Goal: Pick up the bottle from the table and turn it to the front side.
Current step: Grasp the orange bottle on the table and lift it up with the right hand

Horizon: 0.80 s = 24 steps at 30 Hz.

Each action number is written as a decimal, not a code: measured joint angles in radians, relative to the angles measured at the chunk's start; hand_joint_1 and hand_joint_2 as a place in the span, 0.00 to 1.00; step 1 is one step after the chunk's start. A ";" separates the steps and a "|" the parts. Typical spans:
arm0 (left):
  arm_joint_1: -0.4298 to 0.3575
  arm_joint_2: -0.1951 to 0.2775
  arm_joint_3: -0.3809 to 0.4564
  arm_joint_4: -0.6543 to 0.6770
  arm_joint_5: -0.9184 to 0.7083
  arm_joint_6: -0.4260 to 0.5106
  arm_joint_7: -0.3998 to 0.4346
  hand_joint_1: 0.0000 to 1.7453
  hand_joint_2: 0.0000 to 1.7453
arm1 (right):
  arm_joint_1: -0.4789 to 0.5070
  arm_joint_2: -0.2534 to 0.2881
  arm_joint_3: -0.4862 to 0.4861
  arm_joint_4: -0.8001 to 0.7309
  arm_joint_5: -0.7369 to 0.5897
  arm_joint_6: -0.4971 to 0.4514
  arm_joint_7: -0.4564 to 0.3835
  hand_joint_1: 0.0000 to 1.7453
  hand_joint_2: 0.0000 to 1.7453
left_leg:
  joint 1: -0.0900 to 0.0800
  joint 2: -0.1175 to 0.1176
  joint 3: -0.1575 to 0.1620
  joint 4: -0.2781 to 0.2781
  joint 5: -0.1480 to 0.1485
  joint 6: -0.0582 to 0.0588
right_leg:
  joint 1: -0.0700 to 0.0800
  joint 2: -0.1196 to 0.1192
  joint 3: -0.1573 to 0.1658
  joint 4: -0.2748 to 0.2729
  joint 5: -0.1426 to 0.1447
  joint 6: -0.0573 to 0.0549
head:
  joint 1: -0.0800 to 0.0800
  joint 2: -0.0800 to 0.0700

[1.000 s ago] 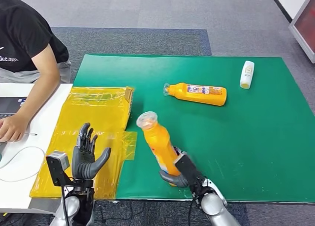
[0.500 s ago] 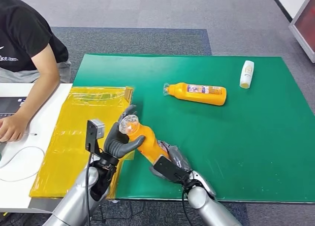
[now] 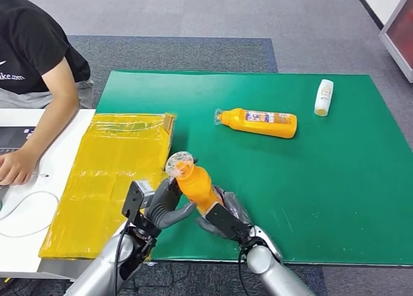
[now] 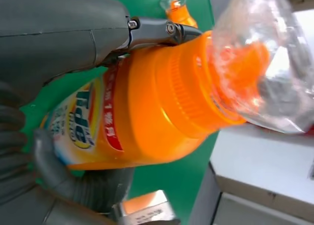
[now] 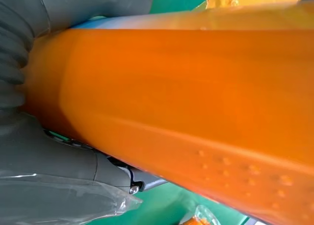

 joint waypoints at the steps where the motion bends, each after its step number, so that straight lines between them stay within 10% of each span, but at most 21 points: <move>1: -0.001 0.005 -0.001 0.000 -0.004 -0.004 0.006 0.00 0.00 | 0.000 0.000 -0.001 0.002 0.000 0.000 -0.003 1.00 1.00 | 0.000 0.000 0.000 0.000 0.000 0.000 | 0.000 0.000 0.000 0.000 0.000 0.000 | 0.000 0.000; 3: -0.004 0.013 -0.004 0.000 -0.019 -0.004 0.013 0.00 0.00 | -0.001 0.000 -0.004 0.005 0.000 0.001 -0.006 1.00 1.00 | 0.000 0.000 0.000 0.000 0.001 0.000 | 0.000 0.000 0.000 0.000 0.001 0.000 | 0.000 0.000; 7: -0.007 0.024 -0.005 0.000 -0.028 -0.001 0.017 0.00 1.00 | -0.001 0.002 -0.007 0.008 0.000 0.004 -0.007 1.00 1.00 | 0.000 0.000 0.000 0.000 0.001 0.000 | 0.000 0.000 0.000 0.000 0.001 0.001 | 0.000 0.000; 24: -0.026 0.025 0.002 0.034 -0.019 0.018 0.035 0.00 1.00 | 0.000 0.013 -0.018 0.009 -0.015 0.008 -0.008 1.00 1.00 | 0.000 0.000 0.000 0.000 0.001 0.000 | 0.000 0.000 0.000 0.000 0.001 0.001 | 0.000 0.000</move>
